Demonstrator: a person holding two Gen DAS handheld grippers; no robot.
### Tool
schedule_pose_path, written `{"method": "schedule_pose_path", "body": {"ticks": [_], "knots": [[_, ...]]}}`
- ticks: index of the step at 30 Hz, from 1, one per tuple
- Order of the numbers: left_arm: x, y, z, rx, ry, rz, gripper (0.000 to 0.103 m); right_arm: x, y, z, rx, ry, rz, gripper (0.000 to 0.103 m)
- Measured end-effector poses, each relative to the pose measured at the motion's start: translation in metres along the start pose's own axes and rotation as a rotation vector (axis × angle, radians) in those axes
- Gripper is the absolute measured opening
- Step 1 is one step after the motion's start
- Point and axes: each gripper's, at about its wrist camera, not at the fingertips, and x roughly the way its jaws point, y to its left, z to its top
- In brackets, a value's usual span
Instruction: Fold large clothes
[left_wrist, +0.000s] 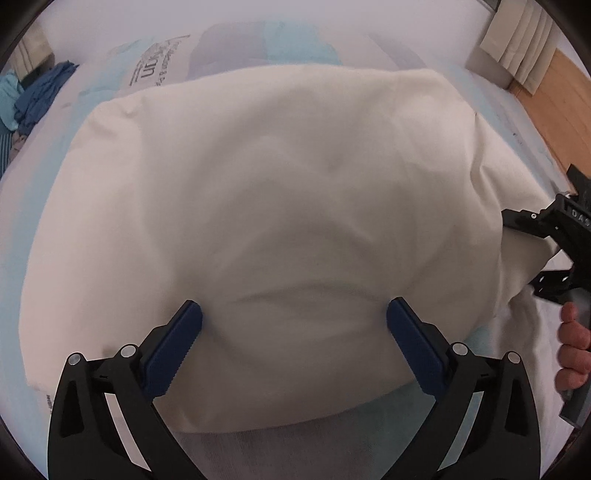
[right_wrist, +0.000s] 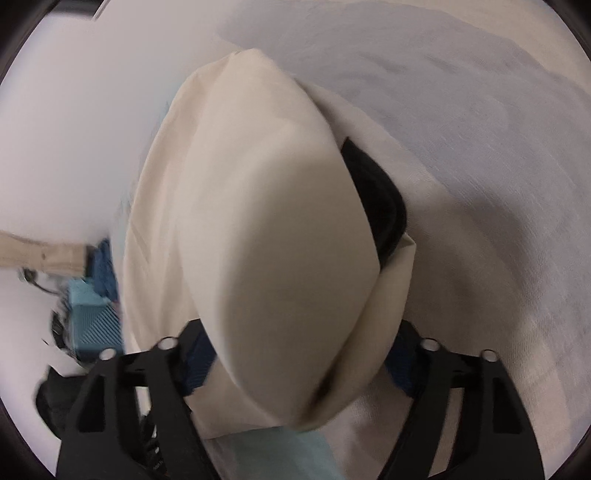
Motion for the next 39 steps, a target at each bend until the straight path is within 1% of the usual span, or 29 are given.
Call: {"method": "schedule_pose_path", "body": {"ticks": [1, 2, 4, 7, 10, 11, 12, 13, 16, 18, 19, 22, 23, 25, 26, 27, 29, 34, 37, 39], "knots": [[0.004, -0.001, 0.0, 0.0, 0.003, 0.005, 0.098, 0.0, 0.004, 0.0, -0.012, -0.001, -0.008, 0.058], [0.006, -0.001, 0.0, -0.004, 0.002, 0.004, 0.098, -0.001, 0.004, 0.002, -0.019, 0.0, -0.006, 0.055], [0.008, -0.002, -0.002, -0.003, 0.001, 0.001, 0.098, -0.005, 0.01, 0.002, -0.046, -0.003, 0.001, 0.04], [0.011, -0.001, -0.003, 0.001, 0.004, 0.006, 0.098, -0.01, 0.027, 0.002, -0.127, -0.019, -0.028, 0.03], [0.013, 0.0, -0.004, -0.003, -0.005, 0.002, 0.098, -0.016, 0.04, 0.002, -0.163, -0.03, -0.032, 0.027], [0.014, 0.0, -0.003, -0.003, -0.009, 0.004, 0.098, -0.02, 0.046, 0.002, -0.192, -0.039, -0.039, 0.027], [0.013, 0.0, -0.003, -0.006, -0.018, 0.004, 0.098, -0.017, 0.063, -0.002, -0.226, -0.052, -0.047, 0.026], [0.01, 0.002, -0.003, -0.013, -0.027, 0.0, 0.098, -0.019, 0.072, -0.003, -0.257, -0.064, -0.056, 0.026], [-0.008, 0.012, 0.0, -0.032, -0.035, -0.011, 0.098, -0.029, 0.094, -0.004, -0.332, -0.099, -0.071, 0.025], [-0.023, 0.026, -0.001, -0.049, -0.035, -0.003, 0.097, -0.033, 0.108, -0.003, -0.374, -0.117, -0.079, 0.025], [-0.031, 0.036, -0.003, -0.046, -0.044, 0.03, 0.097, -0.035, 0.115, -0.004, -0.399, -0.126, -0.085, 0.025], [-0.043, 0.069, -0.012, -0.069, -0.052, 0.083, 0.097, -0.039, 0.135, -0.007, -0.48, -0.146, -0.108, 0.025], [-0.042, 0.081, -0.015, -0.09, -0.044, 0.081, 0.097, -0.04, 0.142, -0.008, -0.507, -0.154, -0.115, 0.025], [-0.036, 0.092, -0.018, -0.109, -0.027, 0.068, 0.097, -0.042, 0.149, -0.01, -0.547, -0.16, -0.123, 0.025], [-0.034, 0.092, -0.018, -0.098, -0.027, 0.071, 0.097, -0.042, 0.157, -0.014, -0.584, -0.168, -0.132, 0.025], [-0.032, 0.087, -0.017, -0.065, -0.034, 0.088, 0.097, -0.044, 0.163, -0.016, -0.616, -0.174, -0.142, 0.025], [-0.026, 0.082, -0.018, -0.037, -0.029, 0.09, 0.097, -0.047, 0.172, -0.022, -0.672, -0.186, -0.151, 0.025], [-0.011, 0.085, -0.018, -0.059, -0.014, 0.083, 0.098, -0.053, 0.207, -0.045, -0.846, -0.213, -0.148, 0.025], [-0.011, 0.086, -0.027, -0.061, -0.023, 0.082, 0.098, -0.049, 0.231, -0.064, -0.968, -0.221, -0.149, 0.025], [-0.014, 0.087, -0.026, -0.068, -0.033, 0.072, 0.097, -0.047, 0.243, -0.075, -1.038, -0.23, -0.158, 0.025]]}}
